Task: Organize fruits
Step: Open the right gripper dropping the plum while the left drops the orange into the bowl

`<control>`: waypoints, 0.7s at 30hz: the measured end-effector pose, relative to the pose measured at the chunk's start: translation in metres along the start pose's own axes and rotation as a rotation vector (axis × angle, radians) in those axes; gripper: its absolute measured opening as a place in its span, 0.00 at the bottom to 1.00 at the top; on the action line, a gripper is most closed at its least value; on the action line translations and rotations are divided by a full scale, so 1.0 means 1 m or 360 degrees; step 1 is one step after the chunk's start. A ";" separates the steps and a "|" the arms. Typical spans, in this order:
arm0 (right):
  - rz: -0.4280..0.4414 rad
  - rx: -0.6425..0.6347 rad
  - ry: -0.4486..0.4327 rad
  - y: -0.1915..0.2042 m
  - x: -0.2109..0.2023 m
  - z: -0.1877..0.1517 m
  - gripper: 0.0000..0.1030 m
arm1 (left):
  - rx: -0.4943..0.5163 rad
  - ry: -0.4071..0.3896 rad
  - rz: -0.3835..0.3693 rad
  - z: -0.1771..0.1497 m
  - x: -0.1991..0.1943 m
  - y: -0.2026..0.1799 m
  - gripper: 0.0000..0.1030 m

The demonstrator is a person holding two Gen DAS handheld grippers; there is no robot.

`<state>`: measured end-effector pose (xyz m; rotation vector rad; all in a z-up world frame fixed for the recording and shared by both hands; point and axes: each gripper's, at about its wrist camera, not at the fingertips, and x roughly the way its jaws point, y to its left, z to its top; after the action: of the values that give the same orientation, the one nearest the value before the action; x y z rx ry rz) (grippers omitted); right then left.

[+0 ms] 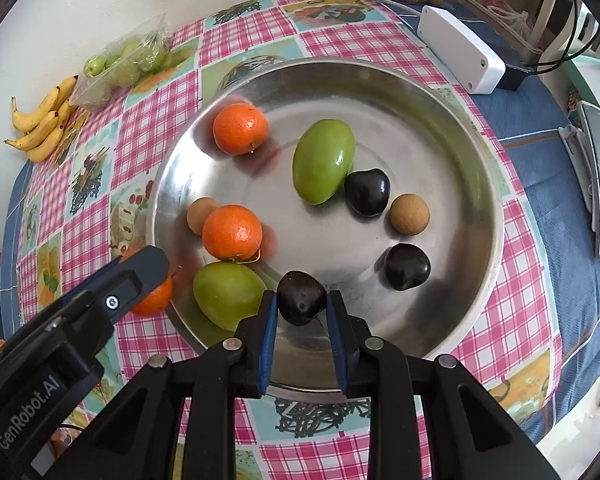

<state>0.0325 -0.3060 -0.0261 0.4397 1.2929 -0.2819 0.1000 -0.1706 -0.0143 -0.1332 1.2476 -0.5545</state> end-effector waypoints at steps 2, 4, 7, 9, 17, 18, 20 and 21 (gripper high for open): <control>0.0003 -0.0001 0.0000 0.000 0.000 0.000 0.26 | -0.0006 0.0000 -0.0006 0.000 -0.002 0.001 0.45; 0.0000 -0.0003 0.0002 0.001 0.001 0.000 0.26 | -0.0005 -0.0013 -0.0027 -0.001 -0.007 0.003 0.54; 0.0002 0.0000 0.0009 0.001 0.002 0.000 0.26 | -0.0004 -0.0028 -0.0042 -0.001 -0.013 0.004 0.55; 0.0009 0.0002 0.0011 0.001 0.001 -0.003 0.26 | -0.0010 -0.0046 -0.0034 -0.001 -0.019 0.006 0.56; 0.0001 0.0001 -0.0016 -0.004 -0.006 -0.008 0.57 | -0.0058 -0.0089 0.0267 -0.012 -0.033 0.029 0.90; -0.0001 -0.0003 -0.0020 -0.004 -0.007 -0.009 0.58 | -0.0066 -0.0095 0.0332 -0.014 -0.033 0.035 0.95; -0.0008 -0.0018 -0.0029 -0.002 -0.007 -0.010 0.68 | -0.0086 -0.0102 0.0412 -0.018 -0.034 0.045 1.00; -0.0009 -0.0026 -0.0034 -0.001 -0.007 -0.011 0.72 | -0.0098 -0.0107 0.0460 -0.021 -0.034 0.052 1.00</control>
<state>0.0205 -0.3024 -0.0219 0.4184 1.2752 -0.2800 0.0902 -0.1060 -0.0121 -0.0216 1.1931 -0.2595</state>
